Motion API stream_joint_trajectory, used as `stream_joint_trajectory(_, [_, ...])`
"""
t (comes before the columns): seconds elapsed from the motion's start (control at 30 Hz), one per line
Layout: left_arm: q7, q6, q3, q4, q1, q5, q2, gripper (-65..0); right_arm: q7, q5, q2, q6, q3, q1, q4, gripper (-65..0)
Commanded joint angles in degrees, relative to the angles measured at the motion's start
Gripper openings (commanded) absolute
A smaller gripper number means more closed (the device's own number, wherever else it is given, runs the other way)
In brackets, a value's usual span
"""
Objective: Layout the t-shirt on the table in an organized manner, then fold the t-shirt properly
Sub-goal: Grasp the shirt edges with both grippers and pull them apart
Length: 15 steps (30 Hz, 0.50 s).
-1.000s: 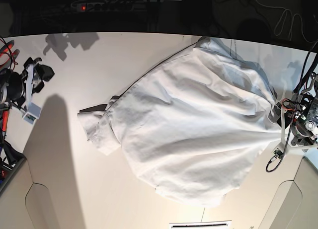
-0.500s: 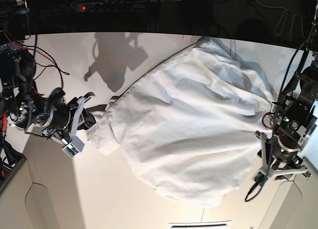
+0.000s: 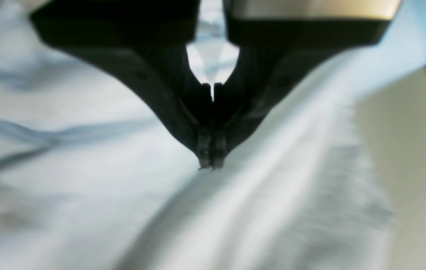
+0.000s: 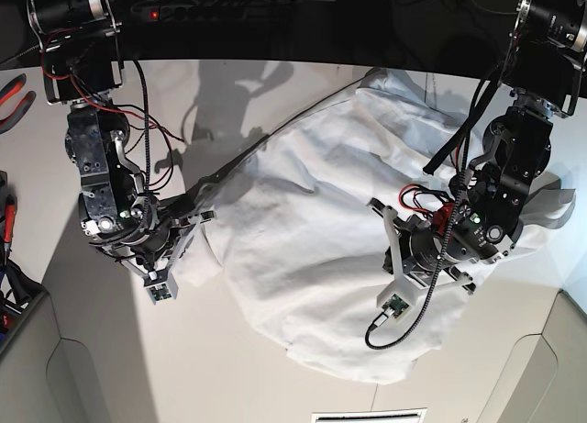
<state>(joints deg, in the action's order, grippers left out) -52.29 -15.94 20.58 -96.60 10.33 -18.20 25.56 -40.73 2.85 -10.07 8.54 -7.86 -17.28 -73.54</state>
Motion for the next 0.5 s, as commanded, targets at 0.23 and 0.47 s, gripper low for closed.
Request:
stream_joint_trajectory(0.23, [-4.17,-6.40,-0.35,-0.79,-10.43,-3.52,3.52,-65.0,-2.10,-0.98,-0.13,-0.22,0.37,-6.10,13.42,-65.0])
stream_joint_trajectory(0.47, [-5.03,-2.21,-0.35,-0.76,-17.40,4.35,6.34,-65.0,-10.25,-4.39,-3.67,-0.26,0.39,-3.13,10.58,-65.0])
